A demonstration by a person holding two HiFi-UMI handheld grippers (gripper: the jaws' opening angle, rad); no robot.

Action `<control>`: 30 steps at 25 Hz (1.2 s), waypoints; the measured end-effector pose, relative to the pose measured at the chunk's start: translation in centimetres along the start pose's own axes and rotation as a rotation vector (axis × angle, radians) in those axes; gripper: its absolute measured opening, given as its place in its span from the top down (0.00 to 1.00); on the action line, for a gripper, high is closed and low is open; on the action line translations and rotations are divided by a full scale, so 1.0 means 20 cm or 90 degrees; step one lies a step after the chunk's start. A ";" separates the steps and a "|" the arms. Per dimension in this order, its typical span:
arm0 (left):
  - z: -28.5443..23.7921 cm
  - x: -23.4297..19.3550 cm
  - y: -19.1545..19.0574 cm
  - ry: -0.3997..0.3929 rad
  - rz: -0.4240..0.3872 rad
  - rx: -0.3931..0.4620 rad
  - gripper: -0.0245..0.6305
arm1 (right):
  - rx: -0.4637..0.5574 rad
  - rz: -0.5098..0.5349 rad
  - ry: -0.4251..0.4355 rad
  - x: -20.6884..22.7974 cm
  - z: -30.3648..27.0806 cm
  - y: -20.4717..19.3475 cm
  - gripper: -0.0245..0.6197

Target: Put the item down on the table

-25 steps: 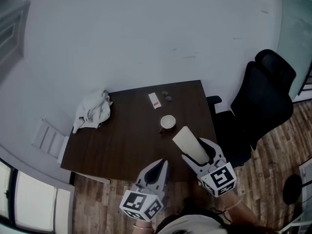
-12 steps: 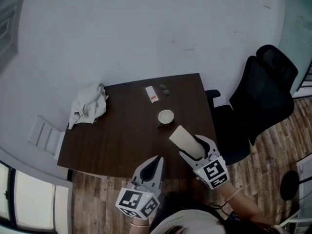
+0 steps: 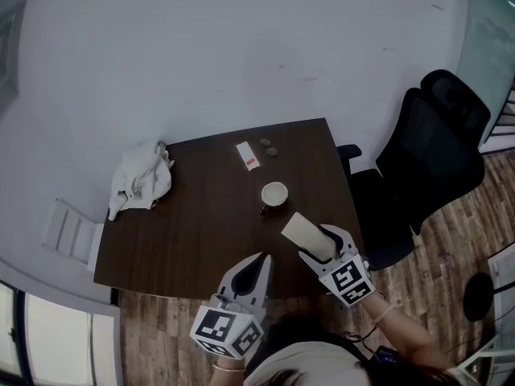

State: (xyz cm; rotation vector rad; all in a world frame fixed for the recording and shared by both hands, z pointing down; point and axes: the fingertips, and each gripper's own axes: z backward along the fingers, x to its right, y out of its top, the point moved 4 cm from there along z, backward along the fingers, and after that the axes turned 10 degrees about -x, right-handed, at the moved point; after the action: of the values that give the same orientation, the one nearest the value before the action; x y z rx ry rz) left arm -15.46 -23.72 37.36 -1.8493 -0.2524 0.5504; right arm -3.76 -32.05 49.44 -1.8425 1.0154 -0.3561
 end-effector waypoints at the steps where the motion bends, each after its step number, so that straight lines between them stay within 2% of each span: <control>1: 0.00 -0.02 0.01 0.000 0.001 0.000 0.93 | -0.006 0.002 0.000 0.00 -0.02 -0.01 0.49; 20: -0.04 -0.19 0.04 -0.011 0.008 -0.006 0.93 | -0.112 0.036 0.034 -0.04 -0.38 -0.22 0.49; 30: -0.04 -0.26 0.05 0.008 0.016 -0.009 0.93 | -0.158 0.054 0.052 -0.03 -0.52 -0.34 0.49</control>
State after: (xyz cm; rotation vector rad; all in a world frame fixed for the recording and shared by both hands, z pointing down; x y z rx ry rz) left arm -19.65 -26.99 37.94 -1.8716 -0.2264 0.5558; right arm -7.29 -36.66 60.49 -2.0099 1.2364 -0.2658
